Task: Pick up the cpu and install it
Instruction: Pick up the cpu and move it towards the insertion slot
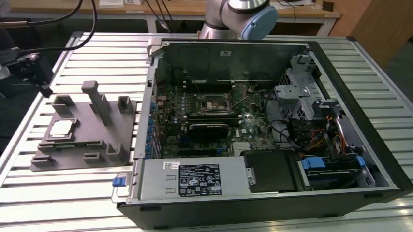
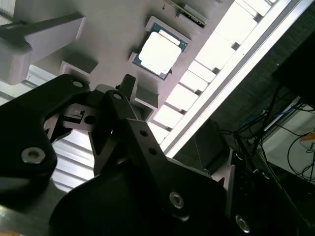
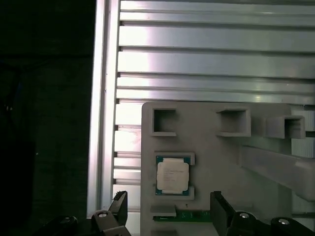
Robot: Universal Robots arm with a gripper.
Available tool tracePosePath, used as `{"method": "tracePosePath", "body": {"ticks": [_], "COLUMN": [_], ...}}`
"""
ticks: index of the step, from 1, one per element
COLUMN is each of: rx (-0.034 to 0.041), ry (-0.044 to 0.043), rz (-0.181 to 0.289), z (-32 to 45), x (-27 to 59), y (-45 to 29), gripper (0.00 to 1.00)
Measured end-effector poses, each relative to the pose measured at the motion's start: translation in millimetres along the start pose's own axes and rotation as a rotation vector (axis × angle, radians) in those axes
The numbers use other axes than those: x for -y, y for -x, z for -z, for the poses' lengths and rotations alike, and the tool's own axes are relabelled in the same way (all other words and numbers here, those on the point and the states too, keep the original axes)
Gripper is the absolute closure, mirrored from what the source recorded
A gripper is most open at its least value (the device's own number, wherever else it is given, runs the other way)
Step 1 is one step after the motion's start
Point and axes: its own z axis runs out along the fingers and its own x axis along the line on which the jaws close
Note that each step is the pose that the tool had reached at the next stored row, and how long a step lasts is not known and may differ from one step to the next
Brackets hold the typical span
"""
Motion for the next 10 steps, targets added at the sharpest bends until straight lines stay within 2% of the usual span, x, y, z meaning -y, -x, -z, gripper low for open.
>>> {"method": "tracePosePath", "body": {"ticks": [2, 10], "rx": [-0.0006, -0.0005], "ry": [-0.0002, -0.0003], "rz": [0.013, 0.014], "z": [-3.5, -17.9], "x": [0.3, 0.9], "y": [0.1, 0.9], "gripper": [0.24, 0.24]}}
